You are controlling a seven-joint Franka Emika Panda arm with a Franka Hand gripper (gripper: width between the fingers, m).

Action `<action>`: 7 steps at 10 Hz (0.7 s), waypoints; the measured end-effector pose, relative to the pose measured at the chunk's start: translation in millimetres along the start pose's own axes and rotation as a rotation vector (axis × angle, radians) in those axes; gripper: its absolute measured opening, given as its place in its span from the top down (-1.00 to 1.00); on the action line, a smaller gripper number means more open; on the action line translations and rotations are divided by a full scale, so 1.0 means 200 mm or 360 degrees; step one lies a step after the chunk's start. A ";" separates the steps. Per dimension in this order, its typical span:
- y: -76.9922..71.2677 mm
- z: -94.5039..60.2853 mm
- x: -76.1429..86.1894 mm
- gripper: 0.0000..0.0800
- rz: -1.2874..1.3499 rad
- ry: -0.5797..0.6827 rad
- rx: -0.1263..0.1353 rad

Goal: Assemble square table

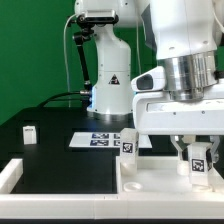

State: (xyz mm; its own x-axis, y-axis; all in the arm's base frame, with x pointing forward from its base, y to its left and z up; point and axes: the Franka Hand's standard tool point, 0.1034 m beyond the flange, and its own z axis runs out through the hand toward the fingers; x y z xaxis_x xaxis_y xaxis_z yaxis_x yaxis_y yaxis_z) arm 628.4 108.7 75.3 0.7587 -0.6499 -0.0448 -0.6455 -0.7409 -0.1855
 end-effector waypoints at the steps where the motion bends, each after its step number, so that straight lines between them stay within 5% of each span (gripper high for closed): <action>1: 0.00 0.00 0.00 0.28 0.0241 0.0003 0.0007; 3: 0.01 0.01 0.00 0.28 0.0662 0.0025 0.0027; 5: 0.04 0.01 -0.02 0.28 0.1237 0.0072 0.0187; 7: 0.04 0.01 -0.02 0.27 0.1237 0.0072 0.0187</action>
Offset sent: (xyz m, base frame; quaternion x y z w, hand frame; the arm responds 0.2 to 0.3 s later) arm -0.0095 0.0059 -0.0124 0.1608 0.0319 0.5628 0.8102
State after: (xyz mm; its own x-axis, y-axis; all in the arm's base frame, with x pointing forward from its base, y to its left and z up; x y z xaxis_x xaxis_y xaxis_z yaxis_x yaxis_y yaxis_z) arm 621.1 105.1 72.5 0.0877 -0.9824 -0.1648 -0.9742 -0.0500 -0.2200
